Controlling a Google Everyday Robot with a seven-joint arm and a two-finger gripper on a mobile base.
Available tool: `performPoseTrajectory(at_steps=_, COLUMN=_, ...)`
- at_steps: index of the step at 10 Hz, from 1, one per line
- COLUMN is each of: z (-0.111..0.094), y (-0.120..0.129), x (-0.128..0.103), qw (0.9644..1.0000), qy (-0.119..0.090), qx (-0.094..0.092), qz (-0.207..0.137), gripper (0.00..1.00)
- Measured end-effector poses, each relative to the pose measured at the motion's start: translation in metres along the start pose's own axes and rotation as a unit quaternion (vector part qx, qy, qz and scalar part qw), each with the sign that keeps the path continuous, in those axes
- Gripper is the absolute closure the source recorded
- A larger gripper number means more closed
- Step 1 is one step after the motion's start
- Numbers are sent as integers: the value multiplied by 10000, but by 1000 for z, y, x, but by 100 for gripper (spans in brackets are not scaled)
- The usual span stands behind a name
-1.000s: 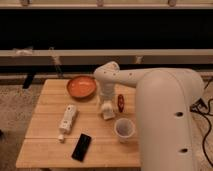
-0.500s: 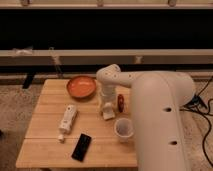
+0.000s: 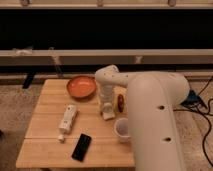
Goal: Place the white sponge in the ceramic cup
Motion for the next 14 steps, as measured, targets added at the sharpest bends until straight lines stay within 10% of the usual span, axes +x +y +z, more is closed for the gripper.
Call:
performPoseTrajectory(at_steps=4, z=-9, y=4, x=8, qw=10000, qy=-48, qx=22, qz=-81, gripper=97)
performPoseTrajectory(at_steps=9, z=-76, y=28, x=37, qw=9973, qy=-663, qx=-19, qz=-310, gripper=100)
performPoseTrajectory(at_steps=14, z=-159, y=46, x=78, qw=9873, qy=-1506, qx=28, qz=-496, gripper=100)
